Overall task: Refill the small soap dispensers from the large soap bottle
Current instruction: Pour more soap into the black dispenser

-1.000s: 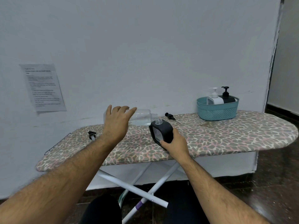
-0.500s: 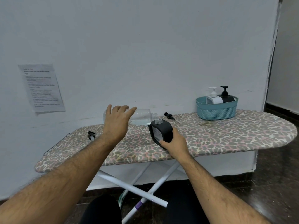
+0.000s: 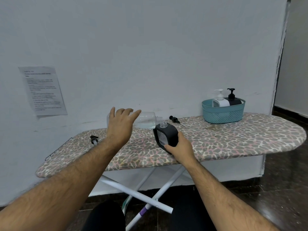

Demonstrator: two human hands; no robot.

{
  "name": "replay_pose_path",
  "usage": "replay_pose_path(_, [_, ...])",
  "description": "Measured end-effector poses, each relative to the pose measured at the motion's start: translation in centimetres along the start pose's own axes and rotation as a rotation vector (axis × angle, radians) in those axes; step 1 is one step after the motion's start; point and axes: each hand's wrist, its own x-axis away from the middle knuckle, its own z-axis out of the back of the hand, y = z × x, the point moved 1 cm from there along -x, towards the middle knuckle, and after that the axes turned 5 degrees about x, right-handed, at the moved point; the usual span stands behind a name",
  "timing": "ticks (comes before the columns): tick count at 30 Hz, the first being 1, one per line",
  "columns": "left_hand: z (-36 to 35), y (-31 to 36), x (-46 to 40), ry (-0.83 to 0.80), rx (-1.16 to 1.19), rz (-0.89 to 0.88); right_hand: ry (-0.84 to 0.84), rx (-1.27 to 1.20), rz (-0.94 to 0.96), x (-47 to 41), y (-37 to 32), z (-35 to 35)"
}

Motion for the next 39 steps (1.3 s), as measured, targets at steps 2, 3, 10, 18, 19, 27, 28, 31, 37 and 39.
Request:
replay_pose_path(2, [0.00,0.03,-0.04,-0.004,-0.003,-0.001,0.000,0.005,-0.002,-0.01,0.04,0.00])
replay_pose_path(3, [0.01,0.05,-0.05,-0.007,-0.004,0.000,0.001,0.007,-0.003,-0.02,0.03,0.00])
replay_pose_path(10, [0.20,0.08,-0.15,-0.014,-0.011,-0.004,-0.002,0.014,-0.006,-0.14,0.07,-0.06])
replay_pose_path(18, [0.29,0.17,-0.34,-0.023,-0.016,-0.006,0.000,0.017,-0.008,-0.10,0.08,-0.04])
replay_pose_path(19, [0.29,0.19,-0.36,-0.024,-0.017,-0.007,-0.001,0.019,-0.008,-0.10,0.07,-0.02])
replay_pose_path(27, [0.28,0.16,-0.46,-0.018,-0.020,-0.013,0.001,0.013,-0.015,-0.07,0.05,-0.03])
replay_pose_path(28, [0.33,0.17,-0.46,-0.018,-0.021,-0.014,-0.001,0.012,-0.015,-0.07,0.04,-0.02])
replay_pose_path(31, [0.37,0.19,-0.47,-0.019,-0.024,-0.015,-0.004,0.008,-0.019,-0.06,0.06,-0.01])
replay_pose_path(37, [0.33,0.23,-0.50,-0.016,-0.029,-0.018,-0.010,0.009,-0.020,-0.07,0.01,0.04])
replay_pose_path(39, [0.38,0.25,-0.54,-0.019,-0.032,-0.018,-0.008,0.011,-0.020,-0.10,0.07,-0.01])
